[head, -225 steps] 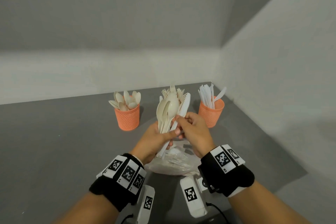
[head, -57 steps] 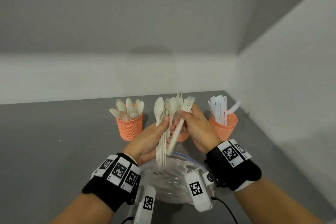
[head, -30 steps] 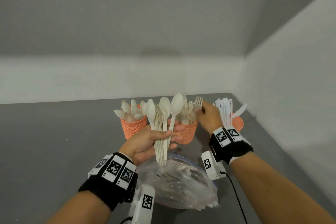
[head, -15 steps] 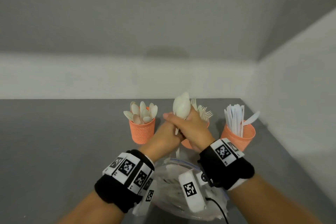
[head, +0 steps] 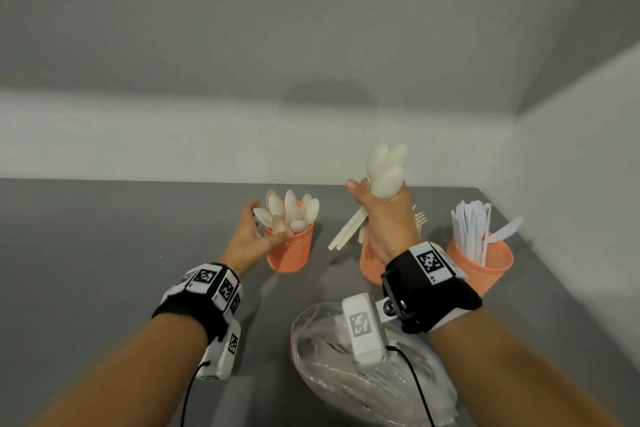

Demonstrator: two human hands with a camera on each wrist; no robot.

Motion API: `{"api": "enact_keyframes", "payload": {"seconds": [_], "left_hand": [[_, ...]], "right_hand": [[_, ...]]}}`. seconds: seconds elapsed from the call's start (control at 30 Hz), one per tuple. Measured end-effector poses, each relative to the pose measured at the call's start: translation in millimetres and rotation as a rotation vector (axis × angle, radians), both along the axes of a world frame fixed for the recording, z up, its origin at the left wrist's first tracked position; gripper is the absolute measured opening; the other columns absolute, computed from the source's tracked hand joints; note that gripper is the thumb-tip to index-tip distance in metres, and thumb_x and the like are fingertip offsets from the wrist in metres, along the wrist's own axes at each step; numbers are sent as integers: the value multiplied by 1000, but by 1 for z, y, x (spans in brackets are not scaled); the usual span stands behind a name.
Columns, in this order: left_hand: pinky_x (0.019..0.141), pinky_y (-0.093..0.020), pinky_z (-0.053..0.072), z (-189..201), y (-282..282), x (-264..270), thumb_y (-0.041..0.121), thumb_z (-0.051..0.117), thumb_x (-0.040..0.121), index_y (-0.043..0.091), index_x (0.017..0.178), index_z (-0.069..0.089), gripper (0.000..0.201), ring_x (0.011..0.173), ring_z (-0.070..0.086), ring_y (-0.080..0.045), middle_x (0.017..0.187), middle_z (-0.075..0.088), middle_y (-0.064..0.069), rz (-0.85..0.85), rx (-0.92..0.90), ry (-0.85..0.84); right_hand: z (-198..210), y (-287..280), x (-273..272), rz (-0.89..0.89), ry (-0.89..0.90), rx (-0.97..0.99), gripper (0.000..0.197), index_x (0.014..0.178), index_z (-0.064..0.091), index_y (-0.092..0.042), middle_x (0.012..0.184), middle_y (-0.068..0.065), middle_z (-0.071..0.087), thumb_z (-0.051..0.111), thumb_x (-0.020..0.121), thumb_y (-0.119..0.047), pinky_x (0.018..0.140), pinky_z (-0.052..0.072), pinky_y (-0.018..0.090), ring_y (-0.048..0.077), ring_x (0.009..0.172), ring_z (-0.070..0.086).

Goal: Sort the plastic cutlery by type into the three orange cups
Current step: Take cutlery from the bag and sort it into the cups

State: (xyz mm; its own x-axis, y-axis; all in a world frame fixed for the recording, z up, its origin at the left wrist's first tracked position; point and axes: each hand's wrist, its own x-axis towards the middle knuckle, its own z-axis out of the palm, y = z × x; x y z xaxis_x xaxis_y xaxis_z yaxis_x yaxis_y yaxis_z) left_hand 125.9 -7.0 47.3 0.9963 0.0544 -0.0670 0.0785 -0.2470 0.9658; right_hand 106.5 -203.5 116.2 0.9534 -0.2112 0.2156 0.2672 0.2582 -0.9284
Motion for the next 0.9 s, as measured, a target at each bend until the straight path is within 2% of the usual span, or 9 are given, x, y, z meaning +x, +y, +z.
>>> {"api": "enact_keyframes", "payload": {"seconds": [0.1,0.2,0.33,0.4,0.5,0.57,0.63,0.77,0.9], "left_hand": [[90,-29,42,-5,-7,15,11,54,89,13,139,25,58,104,52,-20,128,52,-13,56,-153,26],[82,-29,46,-8,-12,16,13,51,82,10,127,40,46,106,58,-22,121,58,-12,2,-173,33],[87,-34,47,-13,-11,4,24,54,70,17,125,43,57,109,59,-23,118,61,-8,-86,-234,23],[87,-27,47,-17,-7,-3,31,61,72,24,128,39,60,113,57,-15,121,59,1,-146,-258,-6],[89,-19,48,-23,-4,-7,26,81,61,27,134,27,91,114,52,0,126,51,11,-221,-167,-85],[92,-23,48,-29,-3,-4,27,87,50,25,139,20,111,116,53,-3,127,50,7,-220,-92,-116],[93,-24,46,-32,-5,-3,32,87,47,26,143,13,121,115,52,-2,126,51,10,-175,-43,-118],[98,-40,49,-40,-10,-2,26,87,51,26,139,20,111,114,56,-9,124,54,5,-122,-46,-139],[95,-41,51,-38,-13,-3,29,87,53,25,136,28,101,112,59,-10,122,58,5,-123,-58,-166]], "right_hand": [[5,11,0,18,-83,-133,25,98,61,-16,73,-9,54,69,78,-3,69,47,13,4,70,53],[6,22,5,33,-115,-206,23,95,59,3,73,-1,59,71,76,-3,64,48,11,-3,64,56],[2,37,12,129,-80,-251,19,72,57,-13,90,26,65,71,76,-1,66,52,17,-2,66,60],[-8,43,15,212,-30,-230,14,73,59,-6,86,21,64,71,75,-1,65,53,17,1,67,62],[-25,48,20,317,85,-171,18,89,62,5,77,6,64,72,75,-2,72,55,28,15,74,64],[-30,47,24,354,140,-109,8,80,66,-5,74,1,66,70,76,0,76,56,33,16,75,65],[-32,44,29,351,146,-86,15,75,65,-13,74,-1,66,69,76,2,80,54,36,15,75,64],[-37,40,34,219,97,-340,13,78,64,-3,79,8,66,75,72,-6,76,55,37,19,76,64],[-46,45,27,300,179,-456,26,94,63,-6,90,10,67,76,71,-6,75,55,33,23,89,64]]}}
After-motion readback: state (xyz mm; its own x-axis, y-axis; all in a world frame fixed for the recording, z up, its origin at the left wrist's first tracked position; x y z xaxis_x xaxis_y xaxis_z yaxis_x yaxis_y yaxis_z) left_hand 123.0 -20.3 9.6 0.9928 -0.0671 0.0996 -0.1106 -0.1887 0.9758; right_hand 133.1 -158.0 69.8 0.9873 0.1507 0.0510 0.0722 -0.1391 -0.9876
